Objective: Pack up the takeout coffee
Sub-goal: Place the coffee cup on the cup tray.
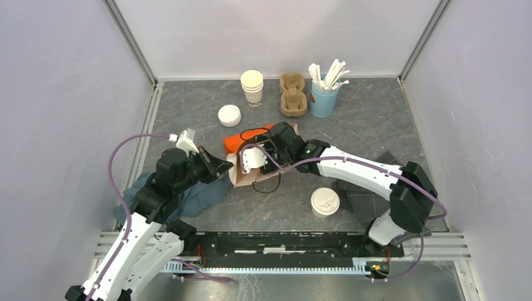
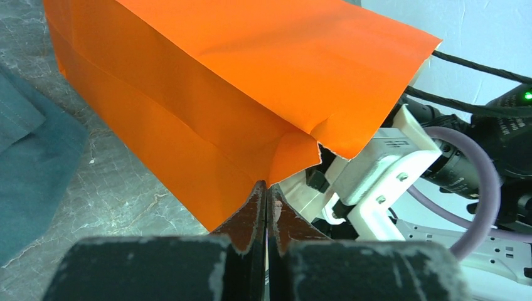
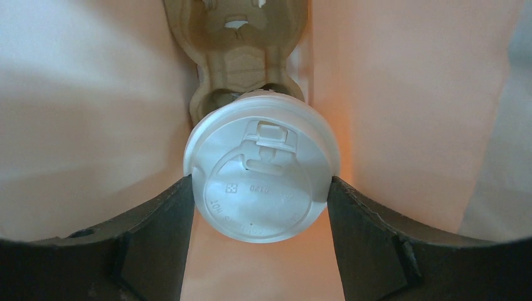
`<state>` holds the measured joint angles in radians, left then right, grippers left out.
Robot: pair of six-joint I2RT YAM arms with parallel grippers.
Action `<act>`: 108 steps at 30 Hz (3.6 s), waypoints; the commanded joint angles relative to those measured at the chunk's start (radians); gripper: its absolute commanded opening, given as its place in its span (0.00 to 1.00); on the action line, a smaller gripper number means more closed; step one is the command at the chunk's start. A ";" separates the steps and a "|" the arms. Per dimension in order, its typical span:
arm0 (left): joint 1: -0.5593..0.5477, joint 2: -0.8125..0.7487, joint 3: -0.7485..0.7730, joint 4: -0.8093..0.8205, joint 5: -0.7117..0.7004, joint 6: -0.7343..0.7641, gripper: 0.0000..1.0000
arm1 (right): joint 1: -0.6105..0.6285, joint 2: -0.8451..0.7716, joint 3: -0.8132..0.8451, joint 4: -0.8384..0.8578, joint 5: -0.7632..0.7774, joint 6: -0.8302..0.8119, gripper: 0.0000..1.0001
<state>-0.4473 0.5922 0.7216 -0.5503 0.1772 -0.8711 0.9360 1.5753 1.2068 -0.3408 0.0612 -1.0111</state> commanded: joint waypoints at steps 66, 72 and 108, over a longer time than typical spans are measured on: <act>0.053 0.274 0.274 -0.296 0.217 -0.162 0.02 | -0.037 0.009 0.055 -0.205 -0.121 0.245 0.46; 0.069 0.321 0.353 -0.324 0.151 -0.102 0.02 | -0.059 0.067 0.102 -0.216 -0.136 0.220 0.47; 0.080 0.320 0.269 -0.264 0.130 -0.073 0.02 | -0.084 0.059 0.178 -0.250 -0.145 0.266 0.98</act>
<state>-0.3706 0.9276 1.0286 -0.8261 0.2977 -0.9657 0.8501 1.6840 1.3464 -0.5373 -0.0532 -0.7979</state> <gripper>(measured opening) 0.026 0.979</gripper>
